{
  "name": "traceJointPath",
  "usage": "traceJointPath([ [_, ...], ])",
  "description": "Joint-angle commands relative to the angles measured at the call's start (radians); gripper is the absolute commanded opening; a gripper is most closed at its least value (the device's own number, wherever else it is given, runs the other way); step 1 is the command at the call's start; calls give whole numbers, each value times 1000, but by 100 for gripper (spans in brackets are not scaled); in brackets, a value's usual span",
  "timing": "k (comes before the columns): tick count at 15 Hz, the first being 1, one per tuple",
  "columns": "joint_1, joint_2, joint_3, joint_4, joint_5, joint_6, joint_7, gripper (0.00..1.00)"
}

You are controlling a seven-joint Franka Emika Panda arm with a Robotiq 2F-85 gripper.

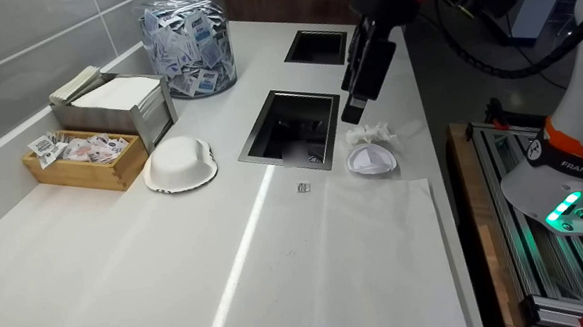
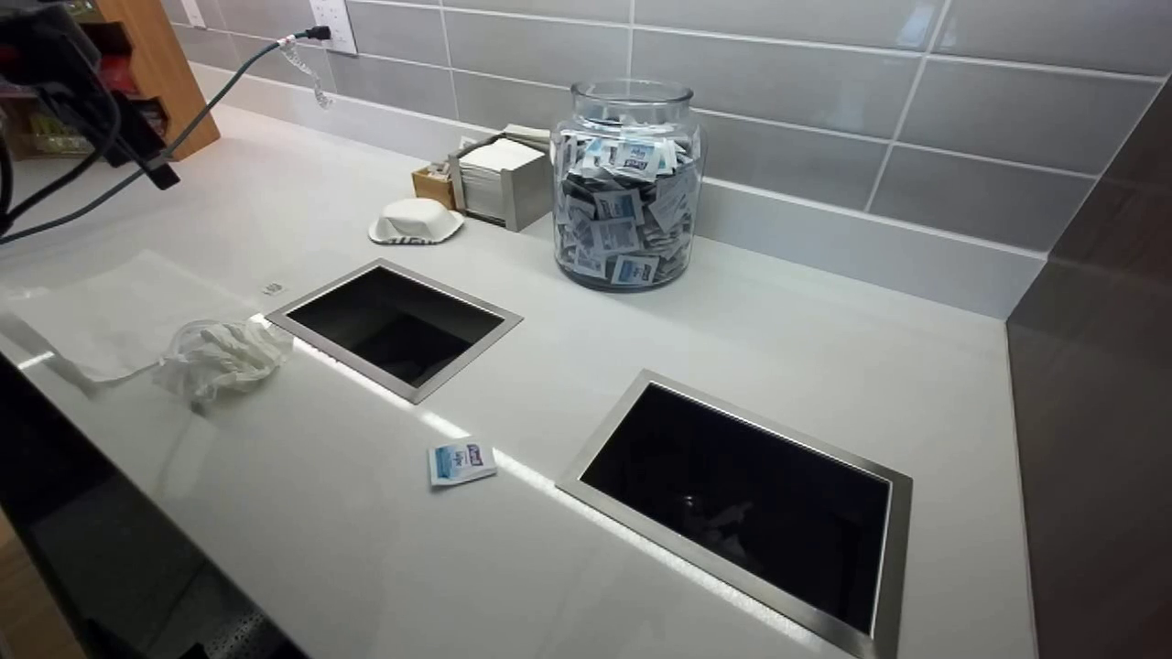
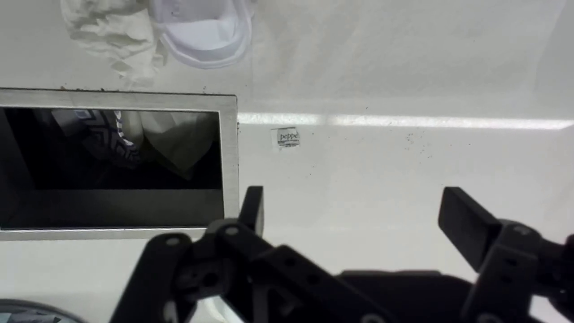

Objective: Squeeze the small white packet twice, pick up the small white packet and put it in the left bin

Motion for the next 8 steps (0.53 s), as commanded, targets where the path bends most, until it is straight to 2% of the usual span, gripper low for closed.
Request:
traceJointPath([
  [1, -26, 118, -5, 58, 4, -58, 47, 100],
  [5, -68, 207, 24, 95, -48, -106, 128, 100],
  [8, -78, 276, 19, 119, -64, -92, 136, 100],
])
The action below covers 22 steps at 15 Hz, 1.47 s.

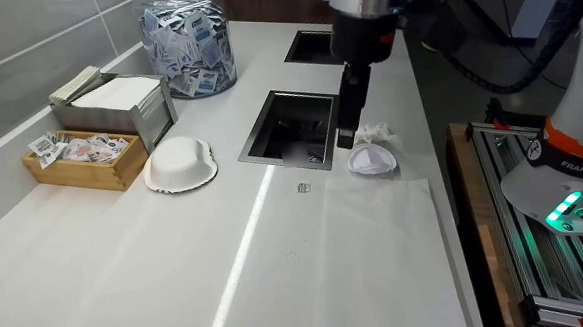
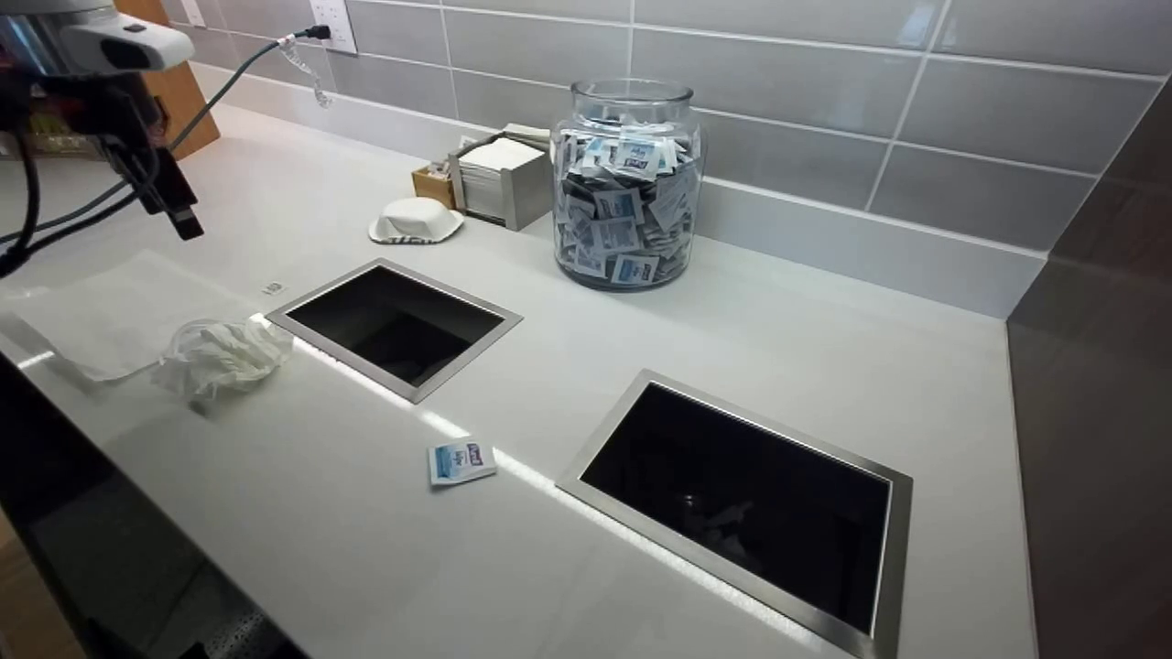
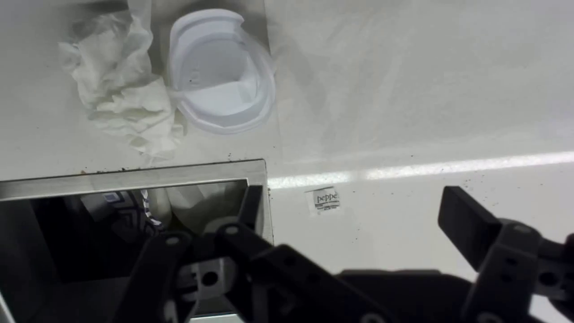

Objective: Squeeze the small white packet twice, pick up the small white packet and put it in the left bin

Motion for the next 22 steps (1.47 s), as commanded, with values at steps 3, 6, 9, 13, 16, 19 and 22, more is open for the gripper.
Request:
traceJointPath([
  [3, -31, 148, 12, 71, -65, 1, 35, 100],
  [6, -29, 212, 7, 96, -88, 21, 23, 100],
  [9, -27, 270, 5, 110, -114, 84, 17, 100],
  [13, -19, 258, -5, 104, -97, 71, 10, 100],
  [16, -18, 264, -5, 111, -98, 71, 10, 100],
  [19, -12, 285, -6, 113, -63, 107, -4, 100],
  [22, -9, 314, -4, 117, -65, 169, -6, 100],
])
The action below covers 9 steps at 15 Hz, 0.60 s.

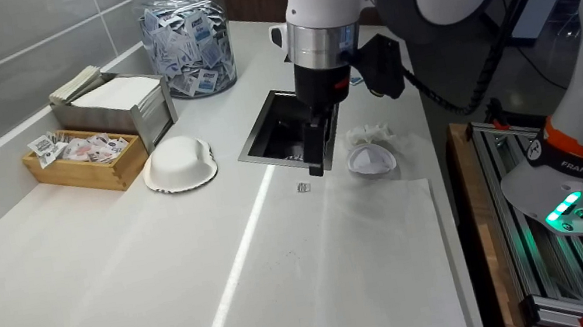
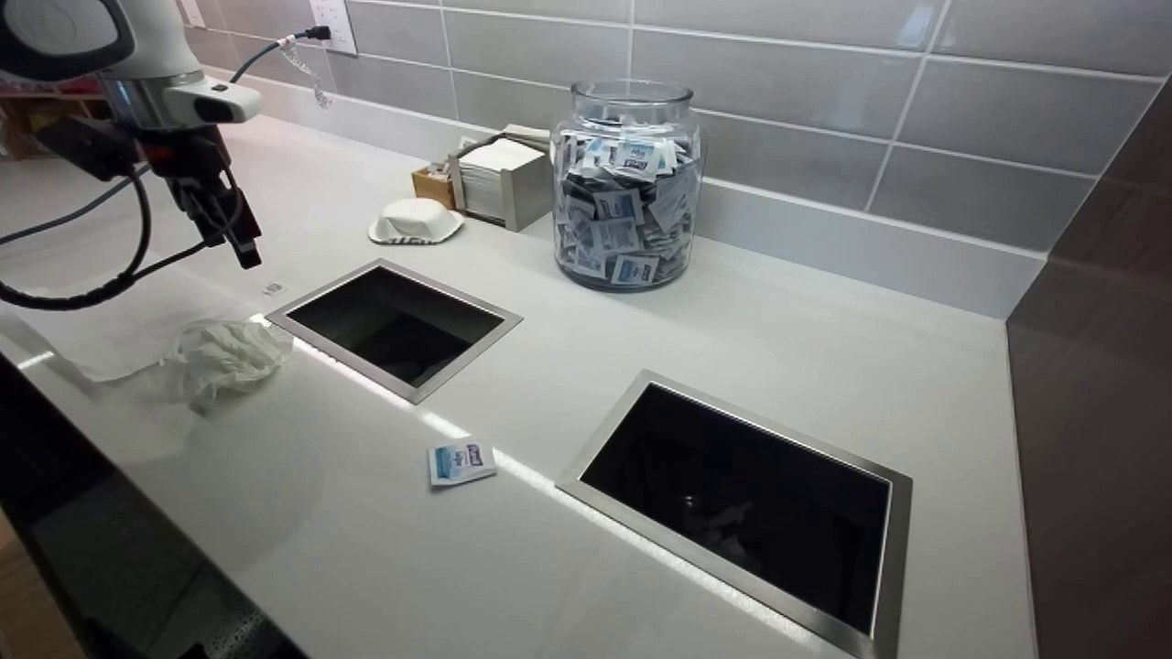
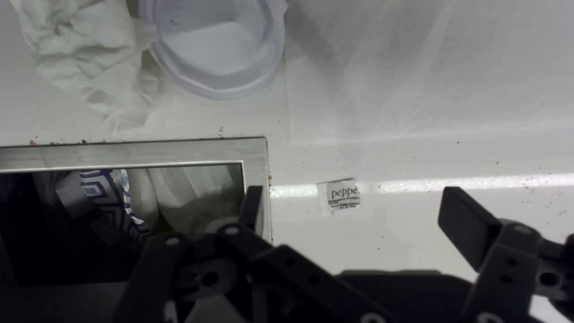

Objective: Squeeze the small white packet twice, pick up the small white packet and put it in the left bin

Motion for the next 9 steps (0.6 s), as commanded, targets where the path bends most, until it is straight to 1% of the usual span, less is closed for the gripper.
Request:
traceJointPath([
  [1, 11, 50, -3, 5, 15, 84, -12, 100],
  [4, 10, 77, -4, 7, 12, 131, -5, 100],
  [7, 14, 109, -3, 12, 25, 154, -6, 100],
  [9, 16, 132, -1, 14, 13, 166, 7, 100],
])
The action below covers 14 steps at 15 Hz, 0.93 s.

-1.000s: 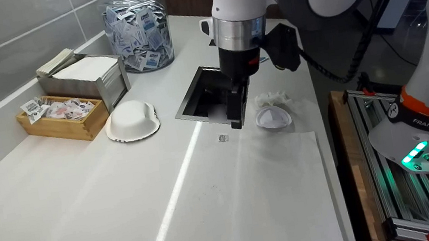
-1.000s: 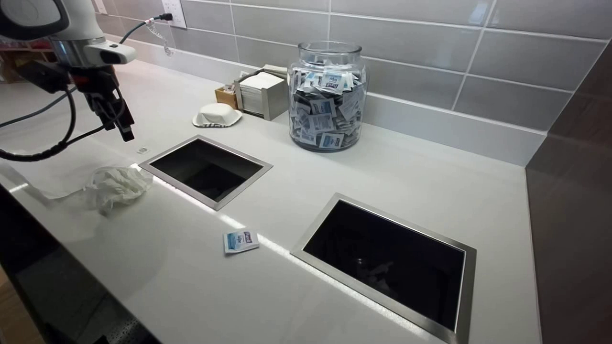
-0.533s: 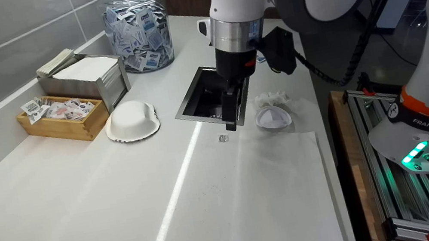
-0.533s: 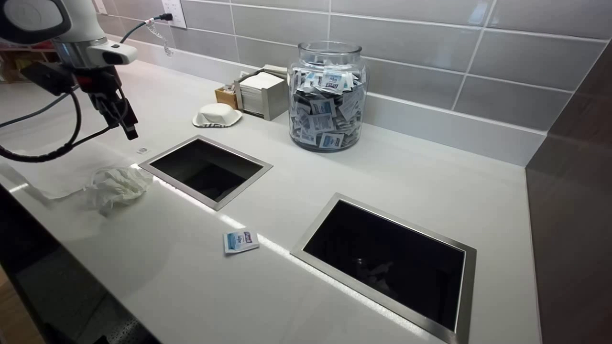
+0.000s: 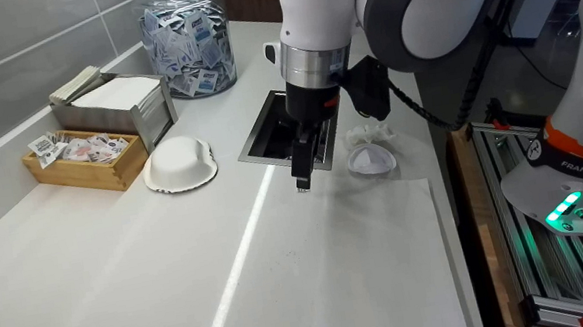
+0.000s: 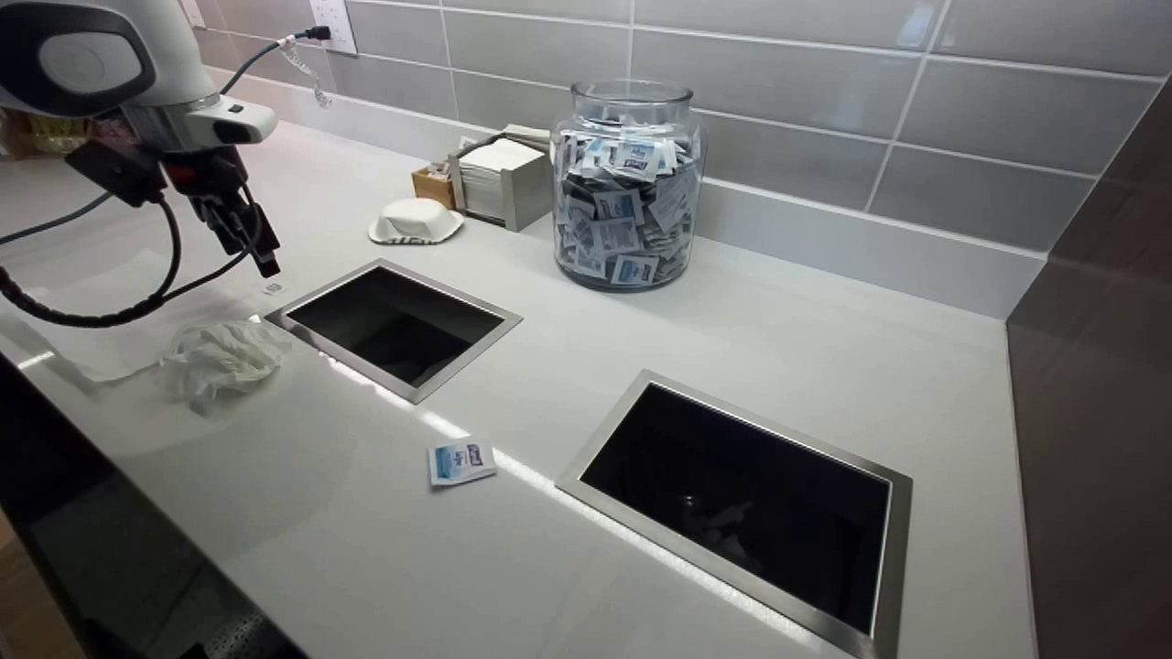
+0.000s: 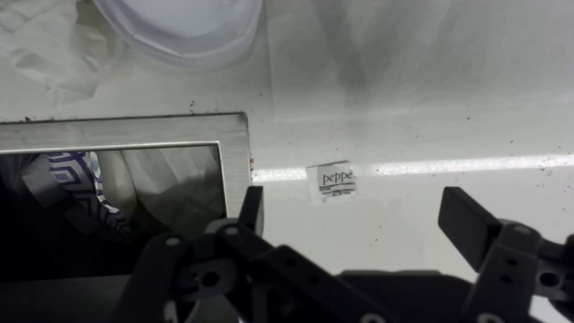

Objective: Squeeze the small white packet twice, pick up the small white packet and put it in the left bin

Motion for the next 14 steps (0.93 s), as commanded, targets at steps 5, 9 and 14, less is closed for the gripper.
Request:
traceJointPath([
  [5, 17, 87, -6, 21, -22, 37, 18, 100],
  [9, 19, 114, -10, 41, -38, 39, 17, 100],
  [14, 23, 136, -11, 64, -46, 35, 17, 76],
])
